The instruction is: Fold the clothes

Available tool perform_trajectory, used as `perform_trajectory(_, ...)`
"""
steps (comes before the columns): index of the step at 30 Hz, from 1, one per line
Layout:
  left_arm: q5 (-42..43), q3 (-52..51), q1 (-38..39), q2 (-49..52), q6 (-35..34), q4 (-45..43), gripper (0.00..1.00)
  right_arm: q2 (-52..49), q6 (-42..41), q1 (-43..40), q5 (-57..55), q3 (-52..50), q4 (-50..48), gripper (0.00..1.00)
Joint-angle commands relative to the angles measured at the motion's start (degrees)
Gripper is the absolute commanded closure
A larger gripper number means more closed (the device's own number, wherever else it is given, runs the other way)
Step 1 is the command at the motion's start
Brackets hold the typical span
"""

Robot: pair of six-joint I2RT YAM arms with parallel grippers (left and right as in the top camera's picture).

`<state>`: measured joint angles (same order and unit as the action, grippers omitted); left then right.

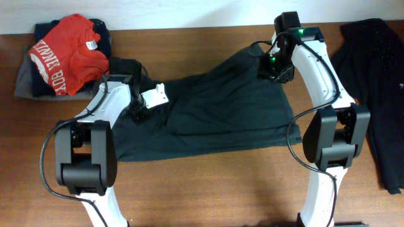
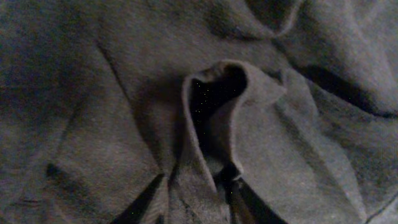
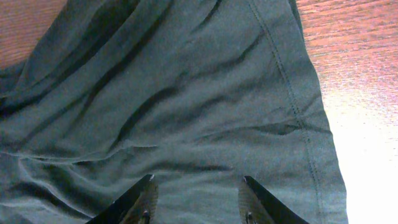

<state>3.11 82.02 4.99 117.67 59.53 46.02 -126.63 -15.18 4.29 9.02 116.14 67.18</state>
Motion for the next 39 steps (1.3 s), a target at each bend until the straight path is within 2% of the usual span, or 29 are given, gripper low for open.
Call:
perform_trajectory(1, -1.3, -0.4, 0.2, 0.7, 0.6, -0.6, 0.83, -0.2, -0.1, 0.2, -0.7, -0.4, -0.1, 0.53)
perform_trajectory(3, -2.5, -0.4, 0.2, 0.7, 0.6, -1.0, 0.95, -0.2, -0.1, 0.2, -0.7, -0.4, -0.1, 0.53)
perform_trajectory(4, -3.0, -0.4, 0.2, 0.7, 0.6, -1.1, 0.97, -0.2, -0.1, 0.2, -0.7, -0.4, -0.1, 0.53)
perform_trajectory(16, -9.7, -0.4, 0.2, 0.7, 0.6, -6.8, 0.98, -0.2, -0.1, 0.2, -0.7, -0.4, -0.2, 0.53)
perform_trajectory(17, -10.4, -0.4, 0.2, 0.7, 0.6, -7.4, 0.97, -0.2, -0.1, 0.2, -0.7, -0.4, -0.2, 0.53)
perform_trajectory(18, -11.0, -0.4, 0.2, 0.7, 0.6, -8.0, 0.88, -0.2, -0.1, 0.2, -0.7, -0.4, -0.2, 0.53)
perform_trajectory(20, -11.4, -0.4, 0.2, 0.7, 0.6, -9.2, 0.86, -0.2, -0.1, 0.2, -0.7, -0.4, -0.2, 0.53)
perform_trajectory(21, -11.6, -0.4, 0.3, 0.7, 0.6, -10.1, 0.73, -0.2, -0.1, 0.2, -0.7, -0.4, -0.2, 0.53)
perform_trajectory(26, -14.2, -0.4, 0.3, 0.7, 0.6, -12.1, 0.71, -0.2, -0.1, 0.2, -0.7, -0.4, -0.2, 0.53)
perform_trajectory(29, -19.9, -0.4, 0.3, 0.7, 0.5, -15.0, 0.71, -0.2, -0.1, 0.2, -0.7, -0.4, -0.2, 0.53)
perform_trajectory(30, -23.5, -0.4, 0.3, 0.7, 0.3, -16.7, 0.72, -0.2, -0.1, 0.2, -0.7, -0.4, -0.2, 0.53)
perform_trajectory(31, -30.5, -0.4, 0.3, 0.7, -1.9, -20.4, 0.79, -0.2, -0.1, 0.2, -0.7, -0.4, -0.2, 0.53)
perform_trajectory(34, -43.7, -0.4, 0.3, 0.7, -6.7, -26.9, 0.8, -0.2, -0.1, 0.2, -0.7, -0.4, -0.2, 0.53)
perform_trajectory(39, -59.8, -0.4, 0.5, 0.7, -12.1, -32.4, 0.8, -0.2, -0.1, 0.2, -0.7, -0.4, -0.2, 0.53)
